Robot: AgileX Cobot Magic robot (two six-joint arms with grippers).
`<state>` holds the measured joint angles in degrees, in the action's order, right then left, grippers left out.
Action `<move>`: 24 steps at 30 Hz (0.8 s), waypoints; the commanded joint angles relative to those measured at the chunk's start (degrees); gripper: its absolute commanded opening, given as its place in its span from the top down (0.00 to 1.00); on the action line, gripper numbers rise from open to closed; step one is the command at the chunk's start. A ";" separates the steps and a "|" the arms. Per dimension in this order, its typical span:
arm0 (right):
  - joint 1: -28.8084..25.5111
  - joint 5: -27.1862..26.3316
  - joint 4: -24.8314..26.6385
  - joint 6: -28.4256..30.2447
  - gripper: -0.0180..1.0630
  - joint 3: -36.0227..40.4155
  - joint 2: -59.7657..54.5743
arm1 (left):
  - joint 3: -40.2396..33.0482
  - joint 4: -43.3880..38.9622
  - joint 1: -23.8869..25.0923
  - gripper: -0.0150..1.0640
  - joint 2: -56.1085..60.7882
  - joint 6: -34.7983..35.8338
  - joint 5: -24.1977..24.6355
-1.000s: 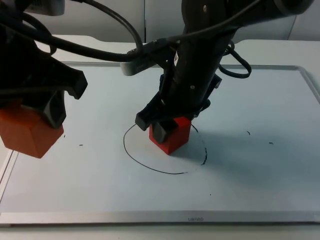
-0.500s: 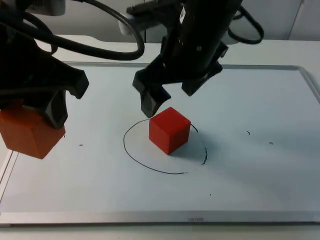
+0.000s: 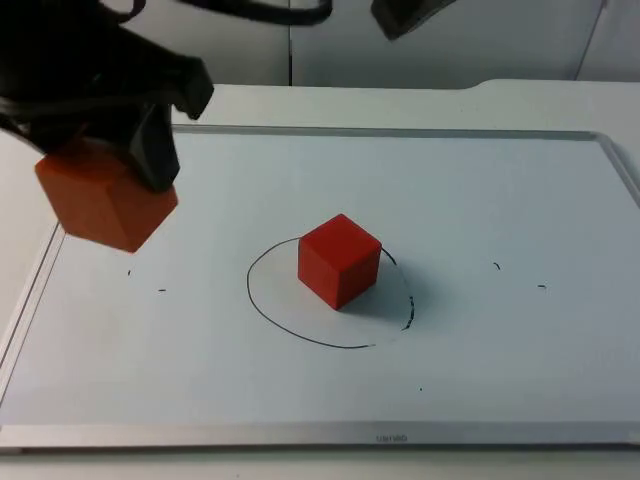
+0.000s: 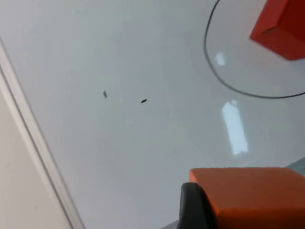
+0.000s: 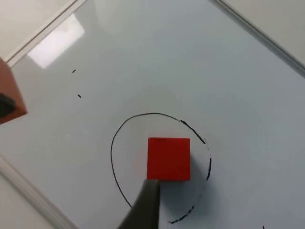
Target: Pick up one cube with the left hand and another cube with the right hand. First place the cube in the right hand at the target position, then stack the cube in the left hand on top.
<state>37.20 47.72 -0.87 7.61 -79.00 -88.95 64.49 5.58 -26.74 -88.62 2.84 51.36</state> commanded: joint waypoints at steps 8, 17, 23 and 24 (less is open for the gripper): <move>-0.20 -4.17 -4.73 -4.82 0.21 17.60 23.21 | 9.79 4.45 -4.80 0.99 -8.89 -4.67 1.62; -0.08 2.34 -13.73 -14.68 0.21 28.19 49.20 | 24.34 2.71 -9.01 0.99 -22.38 -4.85 4.93; -0.08 7.20 -17.67 -18.23 0.21 28.19 58.65 | 30.90 2.71 -9.65 0.99 -27.82 -4.97 6.28; -0.08 8.55 -18.22 -18.69 0.21 28.19 59.93 | 32.07 2.57 -9.92 0.99 -28.82 -4.97 6.28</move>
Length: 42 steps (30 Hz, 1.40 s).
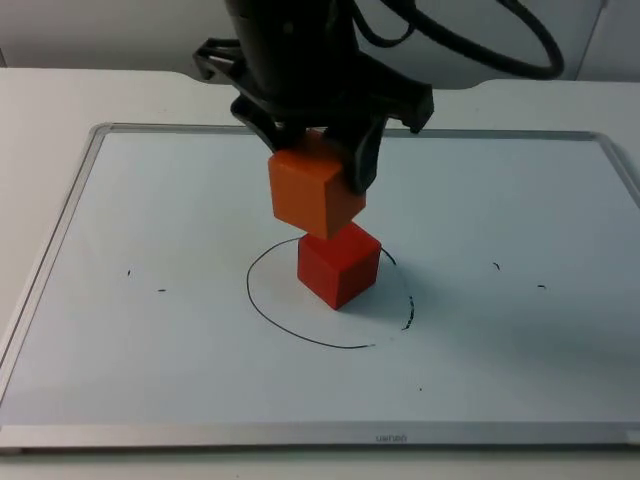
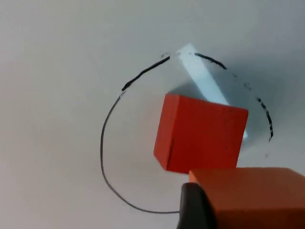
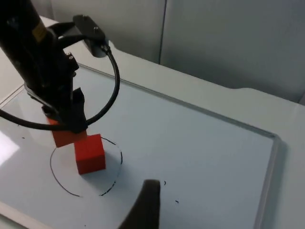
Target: Pick up one cube with the left hand and another cube with the right hand. First place the cube in the right hand at the target position, then stack the cube in the left hand on top.
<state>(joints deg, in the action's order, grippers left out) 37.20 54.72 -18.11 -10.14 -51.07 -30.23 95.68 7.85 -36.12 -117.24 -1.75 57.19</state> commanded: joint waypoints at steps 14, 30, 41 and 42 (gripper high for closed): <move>-0.08 2.63 -3.03 -1.89 0.21 0.26 3.28 | 5.08 -0.97 -0.72 0.99 -7.04 -0.22 0.88; -0.08 2.39 -3.03 -2.44 0.21 0.26 3.28 | 5.62 -1.06 -2.02 0.99 -8.09 -0.63 -2.03; -0.08 2.39 -3.03 -2.44 0.21 0.26 3.28 | 5.62 -2.81 -2.02 0.99 -8.69 -1.31 -2.26; -0.08 2.39 -3.03 -2.44 0.21 0.26 3.28 | 5.62 -3.08 -2.02 0.99 -8.69 -1.31 -2.26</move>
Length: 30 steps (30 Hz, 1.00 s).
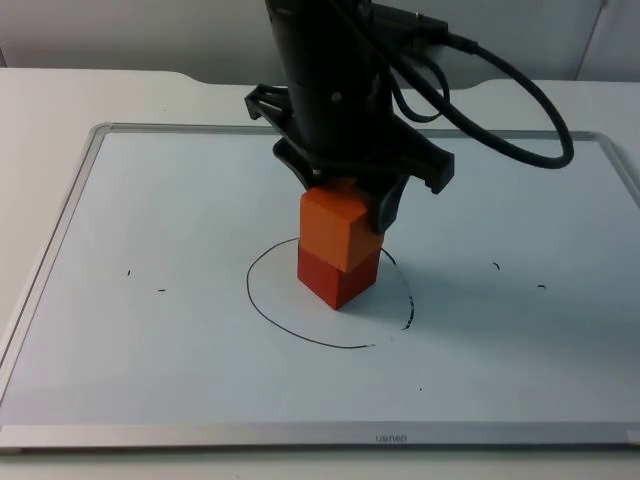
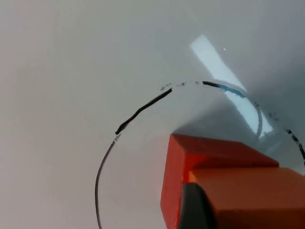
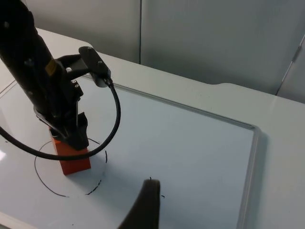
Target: Pick up one cube with the left hand and another cube with the right hand. First place the cube in the right hand at the target position, then stack the cube in the left hand on top.
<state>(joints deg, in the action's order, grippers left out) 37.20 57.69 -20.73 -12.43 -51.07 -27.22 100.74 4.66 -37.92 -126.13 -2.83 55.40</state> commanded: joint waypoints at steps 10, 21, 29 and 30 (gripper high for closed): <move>-0.08 -0.57 -0.41 -0.70 0.21 0.26 0.27 | 0.56 -0.28 -0.22 0.71 0.20 -0.50 -0.59; -0.08 -1.01 -0.41 -0.84 0.21 0.26 0.27 | 0.67 -0.05 -0.22 0.28 0.65 -0.50 -0.56; -0.08 -1.98 -0.29 -0.84 0.21 0.26 0.27 | 5.25 0.26 -0.22 0.28 4.18 -0.50 4.45; -0.08 -1.98 -0.29 -0.84 0.21 0.26 0.27 | 5.25 0.26 -0.22 0.28 4.18 -0.50 4.45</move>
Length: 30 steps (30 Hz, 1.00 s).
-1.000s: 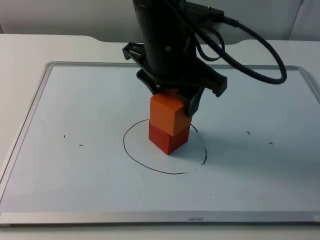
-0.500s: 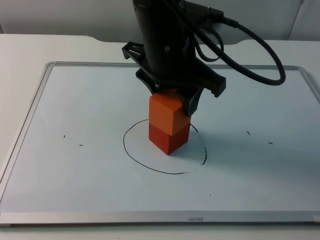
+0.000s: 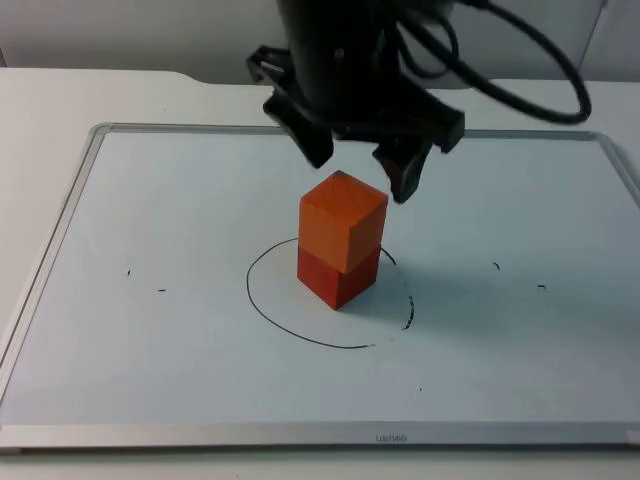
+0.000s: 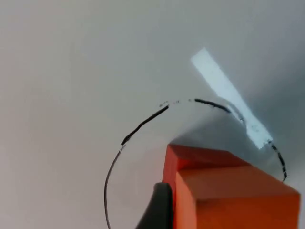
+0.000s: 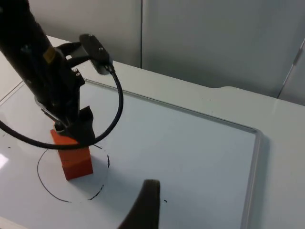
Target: Pick up one cube with the left hand and another cube with the right hand. First place the cube in the right hand at the target position, then stack the cube in the left hand on top.
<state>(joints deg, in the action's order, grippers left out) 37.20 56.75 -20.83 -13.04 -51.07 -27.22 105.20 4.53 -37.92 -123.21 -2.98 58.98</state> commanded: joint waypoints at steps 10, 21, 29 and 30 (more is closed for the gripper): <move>-0.08 -4.98 0.01 0.41 0.21 0.26 0.27 | 8.70 3.10 -1.75 0.28 14.21 -1.58 6.78; -0.08 -7.55 5.80 7.21 0.21 0.26 0.27 | 8.70 -4.53 -13.92 0.28 28.45 -3.88 10.99; -0.08 -8.81 13.27 15.75 0.22 0.26 0.77 | 4.07 -14.68 -27.85 0.28 33.46 -2.55 9.72; -0.08 -8.81 14.14 16.72 0.23 0.26 1.06 | 1.76 -15.16 -28.46 0.28 34.33 -2.44 8.01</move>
<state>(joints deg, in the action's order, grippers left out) 37.20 48.81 -8.11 1.60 -51.07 -26.87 109.66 -8.27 -64.91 -90.15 -6.38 68.82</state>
